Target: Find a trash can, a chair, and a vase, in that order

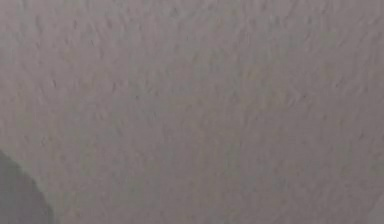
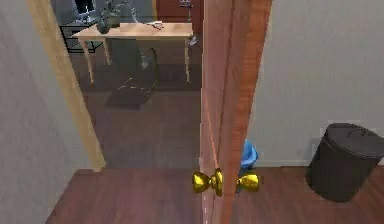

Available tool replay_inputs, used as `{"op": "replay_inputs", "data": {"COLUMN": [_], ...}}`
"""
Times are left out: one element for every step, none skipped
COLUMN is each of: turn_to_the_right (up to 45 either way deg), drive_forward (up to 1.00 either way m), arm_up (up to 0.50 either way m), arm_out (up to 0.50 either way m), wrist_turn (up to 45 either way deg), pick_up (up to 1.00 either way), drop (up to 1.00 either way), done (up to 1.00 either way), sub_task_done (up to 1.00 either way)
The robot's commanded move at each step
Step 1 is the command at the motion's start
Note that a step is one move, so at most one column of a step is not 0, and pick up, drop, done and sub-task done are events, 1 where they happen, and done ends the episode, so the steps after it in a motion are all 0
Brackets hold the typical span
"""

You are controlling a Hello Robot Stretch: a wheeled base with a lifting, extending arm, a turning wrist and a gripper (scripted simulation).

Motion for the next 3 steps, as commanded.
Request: {"op": "replay_inputs", "data": {"turn_to_the_right": [42.0, 0.0, 42.0], "drive_forward": [0.00, 0.30, 0.00], "arm_up": [0.00, 0.00, 0.00], "arm_out": [0.00, 0.00, 0.00], "wrist_turn": [0.0, 0.0, 0.0], "pick_up": [0.00, 0.00, 0.00], "drop": [0.00, 0.00, 0.00], "done": [0.00, 0.00, 0.00], "sub_task_done": [0.00, 0.00, 0.00]}}
